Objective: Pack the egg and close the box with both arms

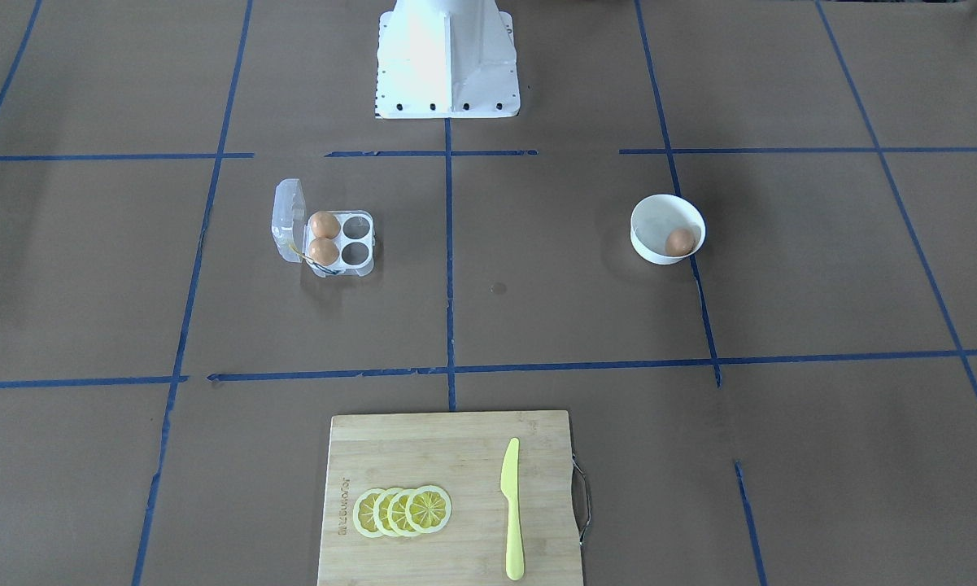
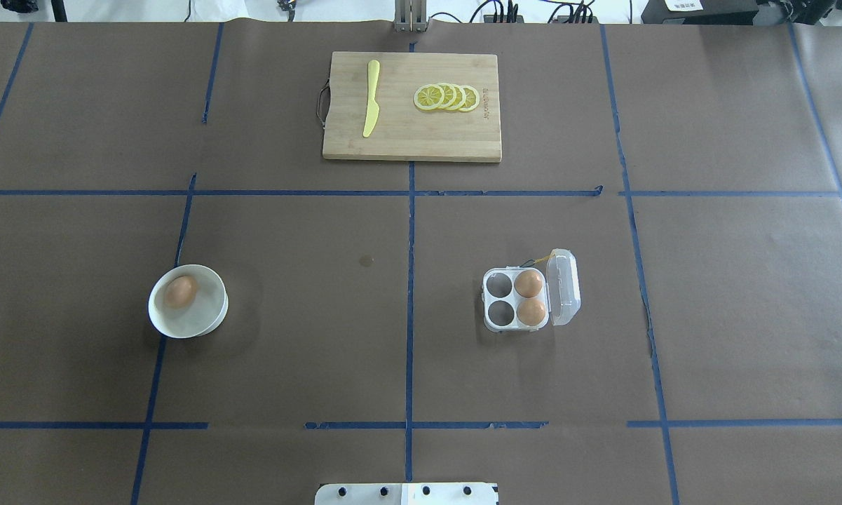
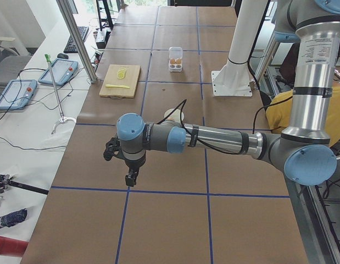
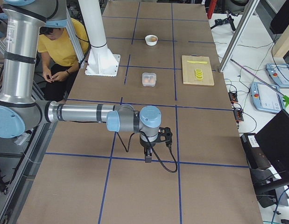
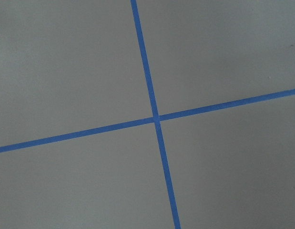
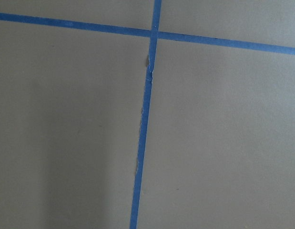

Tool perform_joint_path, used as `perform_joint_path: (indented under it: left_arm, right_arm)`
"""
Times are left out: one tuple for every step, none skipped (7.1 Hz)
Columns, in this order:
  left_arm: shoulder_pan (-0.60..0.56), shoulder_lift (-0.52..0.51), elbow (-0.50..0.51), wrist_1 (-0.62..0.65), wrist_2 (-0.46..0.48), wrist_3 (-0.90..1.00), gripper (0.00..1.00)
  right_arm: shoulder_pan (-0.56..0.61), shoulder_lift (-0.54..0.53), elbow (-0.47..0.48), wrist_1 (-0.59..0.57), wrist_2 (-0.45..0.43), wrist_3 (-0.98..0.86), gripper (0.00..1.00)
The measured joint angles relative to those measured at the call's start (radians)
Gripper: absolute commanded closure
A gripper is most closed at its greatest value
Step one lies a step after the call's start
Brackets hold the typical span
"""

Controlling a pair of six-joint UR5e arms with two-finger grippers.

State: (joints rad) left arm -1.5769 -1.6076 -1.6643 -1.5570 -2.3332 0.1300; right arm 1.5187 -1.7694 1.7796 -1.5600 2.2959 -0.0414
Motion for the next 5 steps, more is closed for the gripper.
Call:
perform_joint_path:
  left_arm:
    - [0.000, 0.000, 0.000, -0.004, 0.000, 0.001, 0.00]
    - [0.000, 0.000, 0.000, -0.010, 0.000, 0.001, 0.00]
    - [0.000, 0.001, -0.002, -0.014, -0.001, 0.000, 0.00]
    - [0.001, 0.001, -0.006, -0.016, -0.001, 0.001, 0.00]
    - [0.003, 0.000, -0.011, -0.032, 0.001, 0.003, 0.00]
  right_arm:
    - [0.000, 0.000, 0.000, 0.001, 0.001, 0.000, 0.00]
    - [0.000, 0.001, 0.002, 0.002, 0.001, 0.000, 0.00]
    - [-0.001, 0.002, 0.002, 0.002, 0.001, 0.000, 0.00]
    - [-0.002, 0.003, 0.002, 0.001, 0.001, 0.000, 0.00]
    - [-0.004, 0.004, 0.002, 0.001, 0.003, 0.001, 0.00]
